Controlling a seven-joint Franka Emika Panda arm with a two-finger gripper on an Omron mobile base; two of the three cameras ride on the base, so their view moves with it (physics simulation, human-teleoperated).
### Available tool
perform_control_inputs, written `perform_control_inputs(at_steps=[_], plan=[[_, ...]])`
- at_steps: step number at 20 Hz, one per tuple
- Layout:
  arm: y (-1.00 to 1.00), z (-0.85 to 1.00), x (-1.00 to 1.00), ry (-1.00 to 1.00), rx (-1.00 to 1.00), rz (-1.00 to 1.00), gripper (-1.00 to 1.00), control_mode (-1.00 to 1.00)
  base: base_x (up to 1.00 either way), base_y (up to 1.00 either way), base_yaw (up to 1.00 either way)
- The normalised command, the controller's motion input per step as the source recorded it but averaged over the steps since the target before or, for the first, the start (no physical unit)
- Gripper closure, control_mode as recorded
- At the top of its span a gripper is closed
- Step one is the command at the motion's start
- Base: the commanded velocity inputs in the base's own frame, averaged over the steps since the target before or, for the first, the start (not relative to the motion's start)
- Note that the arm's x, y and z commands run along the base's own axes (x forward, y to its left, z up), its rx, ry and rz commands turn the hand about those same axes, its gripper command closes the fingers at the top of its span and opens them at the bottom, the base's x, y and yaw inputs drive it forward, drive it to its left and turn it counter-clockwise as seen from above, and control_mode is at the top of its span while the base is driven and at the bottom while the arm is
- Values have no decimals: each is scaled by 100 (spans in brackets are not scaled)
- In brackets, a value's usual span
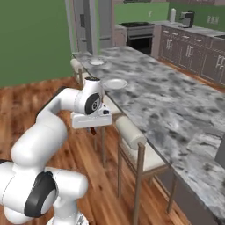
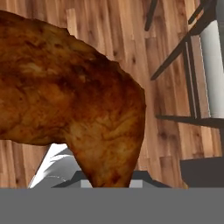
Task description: Take the chicken drumsticks from the pan and place one on each plate on the dining counter.
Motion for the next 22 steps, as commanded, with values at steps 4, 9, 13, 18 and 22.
perform_control_inputs(at_steps=[4,9,13,18,22], plan=[[0,0,0,0,0,0,100,100,68,89,-24],[0,0,0,0,0,0,100,100,56,95,-21],[0,0,0,0,0,0,100,100,64,83,-34],[0,0,0,0,0,0,100,100,74,51,-61],[0,0,0,0,0,0,100,100,70,44,-64]])
